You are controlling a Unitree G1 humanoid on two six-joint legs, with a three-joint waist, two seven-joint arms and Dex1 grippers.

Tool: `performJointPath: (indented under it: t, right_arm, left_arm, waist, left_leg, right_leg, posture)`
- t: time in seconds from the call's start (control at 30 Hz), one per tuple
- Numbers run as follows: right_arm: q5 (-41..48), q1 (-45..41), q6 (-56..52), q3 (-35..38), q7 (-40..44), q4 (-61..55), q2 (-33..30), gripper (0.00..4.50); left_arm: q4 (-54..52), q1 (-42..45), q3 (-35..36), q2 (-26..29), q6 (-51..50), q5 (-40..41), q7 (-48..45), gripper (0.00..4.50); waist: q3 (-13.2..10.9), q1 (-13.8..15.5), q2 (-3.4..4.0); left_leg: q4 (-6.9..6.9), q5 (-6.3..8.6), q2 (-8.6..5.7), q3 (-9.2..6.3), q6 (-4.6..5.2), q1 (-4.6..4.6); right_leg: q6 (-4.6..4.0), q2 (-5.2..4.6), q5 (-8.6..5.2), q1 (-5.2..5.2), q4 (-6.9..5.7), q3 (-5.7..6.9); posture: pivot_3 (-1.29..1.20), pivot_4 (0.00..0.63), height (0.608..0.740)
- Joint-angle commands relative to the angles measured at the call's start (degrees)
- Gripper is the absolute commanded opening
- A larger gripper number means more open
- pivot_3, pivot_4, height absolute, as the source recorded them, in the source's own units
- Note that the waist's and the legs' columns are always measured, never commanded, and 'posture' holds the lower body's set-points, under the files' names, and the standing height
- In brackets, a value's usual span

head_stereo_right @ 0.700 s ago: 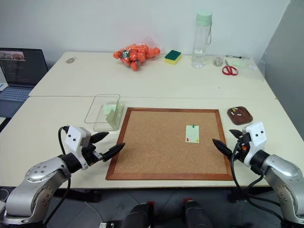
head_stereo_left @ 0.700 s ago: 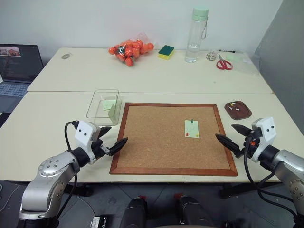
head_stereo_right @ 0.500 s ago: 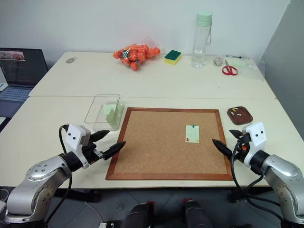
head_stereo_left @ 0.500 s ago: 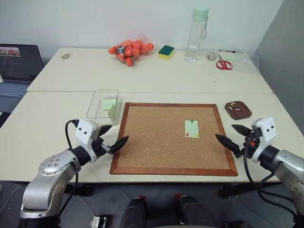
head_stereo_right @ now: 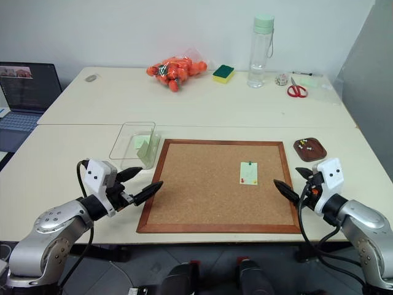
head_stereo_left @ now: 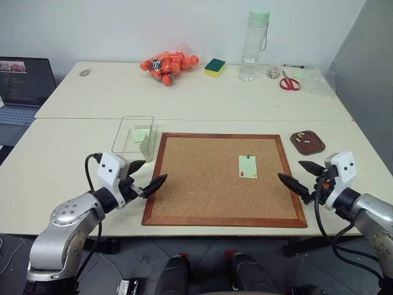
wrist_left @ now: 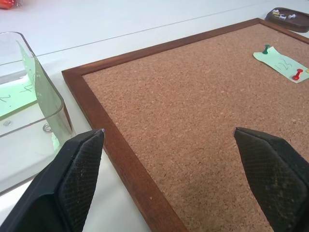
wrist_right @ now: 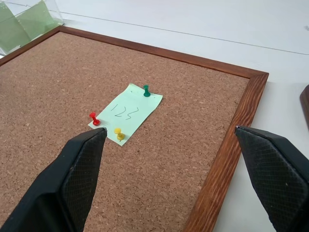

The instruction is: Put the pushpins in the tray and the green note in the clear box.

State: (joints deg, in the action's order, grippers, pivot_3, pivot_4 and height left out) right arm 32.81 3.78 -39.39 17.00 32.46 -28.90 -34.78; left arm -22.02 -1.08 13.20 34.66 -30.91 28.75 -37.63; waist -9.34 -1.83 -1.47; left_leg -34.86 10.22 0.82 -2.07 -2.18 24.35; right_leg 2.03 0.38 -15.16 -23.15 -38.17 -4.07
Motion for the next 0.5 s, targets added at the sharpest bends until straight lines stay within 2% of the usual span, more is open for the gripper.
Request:
performJointPath:
  t: [0.03,0.2,0.33,0.5]
  right_arm:
    - [0.65,-0.16,1.34,0.42,0.33,-1.16,0.21,4.50]
    - [0.17,-0.58,2.10,-0.89,1.49,-0.62,-0.22,4.50]
    - [-0.61,-2.05,3.54,-1.82,2.47,1.43,-0.47,4.50]
    - [-2.35,-4.10,6.07,-4.02,3.25,4.58,-0.03,4.50]
  left_arm:
    - [-0.61,1.15,0.60,0.37,0.34,0.87,-0.49,4.46]
    - [-0.44,2.80,-2.57,0.12,1.41,0.18,-2.45,4.46]
    - [0.31,5.42,-2.86,-1.02,1.58,2.54,-4.25,3.76]
    - [1.59,7.58,-7.05,-2.10,3.38,0.58,-6.32,2.80]
  waist:
    - [0.00,0.00,0.00]
    - [0.00,0.04,0.00]
    - [0.00,0.01,0.00]
    - [0.00,-0.02,0.00]
  left_leg:
    - [0.00,0.00,0.00,0.00,0.00,0.00]
    - [0.00,0.00,-0.01,0.00,0.00,0.00]
    - [-0.01,0.00,-0.03,0.01,0.00,0.00]
    - [0.00,0.00,-0.08,0.01,0.00,0.00]
  right_leg:
    - [0.00,0.00,0.00,0.00,0.00,0.00]
    - [0.00,0.00,0.00,0.00,0.00,0.00]
    - [0.00,0.00,0.00,0.00,0.00,0.00]
    - [0.00,0.04,0.00,0.00,0.00,0.00]
  posture:
    - [0.00,0.150,0.740]
    - [0.00,0.150,0.740]
    - [0.00,0.150,0.740]
    - [0.00,0.150,0.740]
